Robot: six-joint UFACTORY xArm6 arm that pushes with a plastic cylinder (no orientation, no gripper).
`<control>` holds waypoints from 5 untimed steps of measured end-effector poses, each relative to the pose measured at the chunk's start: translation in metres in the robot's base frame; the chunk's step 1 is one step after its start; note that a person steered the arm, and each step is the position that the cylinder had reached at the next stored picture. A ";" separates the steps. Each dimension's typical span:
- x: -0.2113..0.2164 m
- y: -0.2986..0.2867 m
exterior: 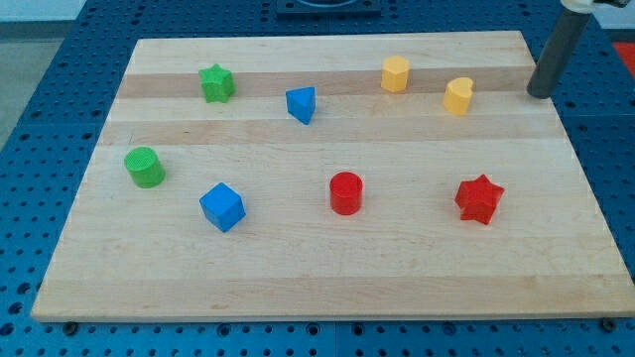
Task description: Move the yellow heart to the right side of the yellow hexagon
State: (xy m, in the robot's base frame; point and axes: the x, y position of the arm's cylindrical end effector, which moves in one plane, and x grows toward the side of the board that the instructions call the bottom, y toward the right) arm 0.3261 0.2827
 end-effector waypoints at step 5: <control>-0.027 -0.093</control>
State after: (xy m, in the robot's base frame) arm 0.2988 0.1900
